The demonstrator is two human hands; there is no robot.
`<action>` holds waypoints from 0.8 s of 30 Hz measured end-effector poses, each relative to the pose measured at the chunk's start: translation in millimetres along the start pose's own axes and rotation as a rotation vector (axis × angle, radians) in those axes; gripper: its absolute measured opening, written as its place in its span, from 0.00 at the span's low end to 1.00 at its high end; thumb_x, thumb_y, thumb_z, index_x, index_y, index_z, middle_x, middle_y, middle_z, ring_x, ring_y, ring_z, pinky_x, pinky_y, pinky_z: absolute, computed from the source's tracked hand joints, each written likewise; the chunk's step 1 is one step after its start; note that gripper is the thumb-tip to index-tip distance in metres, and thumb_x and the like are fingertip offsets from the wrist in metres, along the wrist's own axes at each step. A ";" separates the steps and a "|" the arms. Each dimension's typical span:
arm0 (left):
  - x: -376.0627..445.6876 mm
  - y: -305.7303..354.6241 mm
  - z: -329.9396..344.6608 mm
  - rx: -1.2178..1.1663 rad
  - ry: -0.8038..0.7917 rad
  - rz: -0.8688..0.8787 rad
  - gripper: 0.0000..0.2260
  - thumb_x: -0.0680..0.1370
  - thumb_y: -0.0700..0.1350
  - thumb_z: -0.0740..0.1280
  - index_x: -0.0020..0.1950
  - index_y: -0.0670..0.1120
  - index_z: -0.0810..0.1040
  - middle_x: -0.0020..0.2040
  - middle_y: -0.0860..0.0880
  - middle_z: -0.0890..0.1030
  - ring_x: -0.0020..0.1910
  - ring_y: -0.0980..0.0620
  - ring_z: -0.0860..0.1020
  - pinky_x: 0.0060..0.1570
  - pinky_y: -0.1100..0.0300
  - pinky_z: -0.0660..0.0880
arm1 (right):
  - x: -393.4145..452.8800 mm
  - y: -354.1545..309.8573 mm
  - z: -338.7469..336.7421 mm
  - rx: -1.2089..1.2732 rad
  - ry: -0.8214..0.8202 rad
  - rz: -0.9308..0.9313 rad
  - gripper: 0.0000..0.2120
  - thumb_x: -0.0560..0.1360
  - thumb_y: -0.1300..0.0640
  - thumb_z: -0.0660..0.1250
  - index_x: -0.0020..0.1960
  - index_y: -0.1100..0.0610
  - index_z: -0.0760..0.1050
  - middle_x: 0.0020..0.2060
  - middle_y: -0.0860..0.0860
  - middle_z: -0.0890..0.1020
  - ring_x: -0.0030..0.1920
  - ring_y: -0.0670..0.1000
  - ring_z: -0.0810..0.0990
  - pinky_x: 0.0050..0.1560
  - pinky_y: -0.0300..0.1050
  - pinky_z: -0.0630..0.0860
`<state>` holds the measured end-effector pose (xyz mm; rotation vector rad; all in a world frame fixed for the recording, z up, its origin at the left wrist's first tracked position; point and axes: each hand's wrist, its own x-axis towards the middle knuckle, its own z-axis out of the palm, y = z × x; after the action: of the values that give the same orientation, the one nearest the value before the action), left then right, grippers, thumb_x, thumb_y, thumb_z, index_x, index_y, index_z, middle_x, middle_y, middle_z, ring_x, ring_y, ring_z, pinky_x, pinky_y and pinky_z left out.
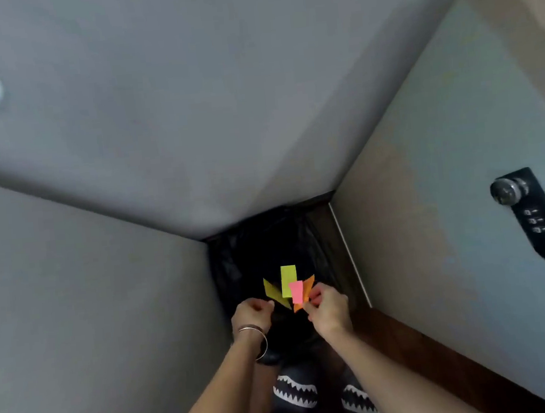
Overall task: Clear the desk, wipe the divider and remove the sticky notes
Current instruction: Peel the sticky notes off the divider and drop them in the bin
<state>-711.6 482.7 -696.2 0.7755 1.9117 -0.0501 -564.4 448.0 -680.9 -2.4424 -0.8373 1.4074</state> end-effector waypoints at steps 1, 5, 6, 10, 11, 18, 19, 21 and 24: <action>3.9 0.6 0.2 -0.022 0.012 0.012 0.09 0.69 0.50 0.71 0.30 0.51 0.76 0.35 0.46 0.82 0.43 0.43 0.84 0.49 0.51 0.81 | 4.4 -1.5 -0.2 -0.013 0.011 0.001 0.04 0.70 0.59 0.72 0.43 0.52 0.78 0.40 0.54 0.84 0.45 0.57 0.83 0.50 0.51 0.81; -1.9 3.1 -8.9 -0.075 0.034 0.023 0.09 0.69 0.51 0.71 0.31 0.51 0.76 0.41 0.43 0.85 0.44 0.42 0.83 0.50 0.52 0.80 | -2.3 -16.2 -13.4 -0.033 0.043 0.022 0.06 0.72 0.58 0.69 0.49 0.55 0.78 0.44 0.56 0.84 0.52 0.57 0.80 0.52 0.47 0.78; -10.9 9.9 -16.6 -0.094 0.021 0.027 0.09 0.68 0.51 0.71 0.31 0.51 0.76 0.41 0.43 0.85 0.44 0.41 0.83 0.50 0.51 0.80 | -11.5 -25.9 -24.7 -0.031 0.048 0.018 0.05 0.72 0.58 0.69 0.49 0.55 0.78 0.45 0.56 0.84 0.53 0.57 0.80 0.52 0.46 0.77; -52.9 47.1 -44.1 -0.155 -0.017 0.102 0.08 0.66 0.53 0.70 0.32 0.50 0.78 0.36 0.44 0.83 0.43 0.41 0.84 0.48 0.48 0.81 | -52.7 -62.8 -74.6 -0.012 0.104 -0.020 0.04 0.72 0.58 0.68 0.47 0.55 0.78 0.44 0.56 0.84 0.52 0.57 0.79 0.53 0.46 0.76; -81.9 70.2 -56.2 -0.175 -0.021 0.140 0.08 0.68 0.51 0.70 0.33 0.49 0.77 0.33 0.45 0.82 0.40 0.42 0.84 0.45 0.50 0.81 | -65.2 -74.3 -90.8 -0.001 0.124 -0.044 0.04 0.72 0.58 0.68 0.46 0.56 0.78 0.43 0.56 0.84 0.52 0.57 0.79 0.53 0.46 0.77; -233.1 202.9 -122.7 -0.195 -0.069 0.398 0.04 0.72 0.41 0.70 0.38 0.45 0.80 0.25 0.54 0.80 0.34 0.46 0.80 0.49 0.50 0.78 | -181.4 -160.1 -236.9 0.153 0.272 -0.230 0.02 0.73 0.58 0.67 0.45 0.54 0.78 0.43 0.52 0.85 0.45 0.54 0.84 0.50 0.49 0.80; -248.6 221.2 -123.8 -0.146 -0.072 0.467 0.03 0.72 0.41 0.70 0.41 0.42 0.82 0.24 0.53 0.79 0.34 0.45 0.80 0.49 0.50 0.78 | -201.4 -166.5 -262.4 0.172 0.318 -0.258 0.03 0.73 0.58 0.67 0.46 0.55 0.78 0.44 0.53 0.85 0.45 0.53 0.84 0.50 0.47 0.80; -288.8 255.9 -126.8 -0.043 -0.114 0.565 0.08 0.71 0.39 0.69 0.48 0.38 0.83 0.25 0.52 0.80 0.35 0.46 0.80 0.42 0.55 0.76 | -238.5 -170.0 -308.5 0.233 0.418 -0.303 0.05 0.73 0.59 0.67 0.47 0.58 0.79 0.44 0.53 0.85 0.45 0.53 0.83 0.48 0.43 0.78; -369.7 298.4 -110.6 0.063 -0.255 0.689 0.07 0.75 0.35 0.65 0.50 0.40 0.80 0.29 0.48 0.78 0.23 0.55 0.77 0.22 0.69 0.69 | -290.5 -140.1 -375.5 0.314 0.570 -0.288 0.05 0.73 0.62 0.66 0.46 0.61 0.80 0.41 0.54 0.84 0.41 0.52 0.82 0.44 0.39 0.77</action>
<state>-543.0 577.3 -248.4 1.3631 1.3308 0.2075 -411.9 438.0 -210.1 -2.1888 -0.7211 0.6293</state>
